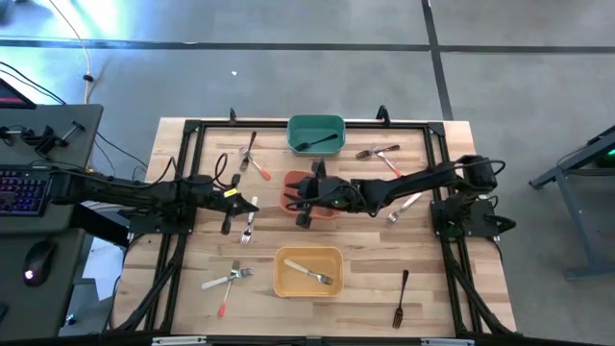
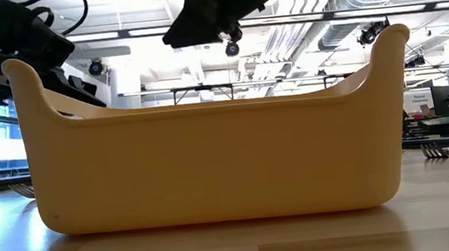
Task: Sort silverware by color (type)
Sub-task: Put the orange fork into the orange bin
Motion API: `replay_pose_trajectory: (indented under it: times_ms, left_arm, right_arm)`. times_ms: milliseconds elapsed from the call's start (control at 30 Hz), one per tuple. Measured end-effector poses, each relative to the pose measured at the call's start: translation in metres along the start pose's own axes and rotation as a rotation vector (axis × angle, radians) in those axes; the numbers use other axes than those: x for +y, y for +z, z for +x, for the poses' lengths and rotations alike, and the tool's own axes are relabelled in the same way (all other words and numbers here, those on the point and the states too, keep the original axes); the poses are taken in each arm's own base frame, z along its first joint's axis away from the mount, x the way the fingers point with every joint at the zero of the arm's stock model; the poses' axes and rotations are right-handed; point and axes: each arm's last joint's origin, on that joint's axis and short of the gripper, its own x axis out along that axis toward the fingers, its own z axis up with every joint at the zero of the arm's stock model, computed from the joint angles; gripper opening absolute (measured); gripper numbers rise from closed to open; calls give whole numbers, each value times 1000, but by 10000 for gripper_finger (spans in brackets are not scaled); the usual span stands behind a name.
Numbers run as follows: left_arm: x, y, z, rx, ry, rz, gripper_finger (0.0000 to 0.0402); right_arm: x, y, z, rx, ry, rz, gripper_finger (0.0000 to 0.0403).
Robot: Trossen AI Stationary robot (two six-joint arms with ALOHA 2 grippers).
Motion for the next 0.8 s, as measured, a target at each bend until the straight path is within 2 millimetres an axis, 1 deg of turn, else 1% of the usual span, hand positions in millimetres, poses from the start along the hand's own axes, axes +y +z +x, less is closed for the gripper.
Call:
replay_pose_trajectory:
  times_ms: [100,200,300,400,500,600,700,800]
  left_arm:
    - [1,-1,0,9,31,-8,1]
    - [2,-1,0,15,85,-7,1]
    - [4,3,0,15,132,-7,1]
    - [8,13,0,21,155,-21,0]
    - [18,29,-2,45,299,-73,0]
    - [32,49,-4,113,441,-94,0]
    - [48,75,-6,185,509,-119,0]
    - [63,97,-4,282,540,-95,0]
  right_arm:
    - [7,1,-5,7,15,-56,80]
    - [17,6,-16,1,21,-116,62]
    - [28,9,-30,26,32,-174,42]
    - [36,12,-47,71,31,-220,22]
    - [41,10,-64,144,54,-243,5]
    - [42,8,-77,213,70,-236,3]
    - [41,1,-85,301,56,-246,3]
    - [38,-13,-88,353,-51,-282,1]
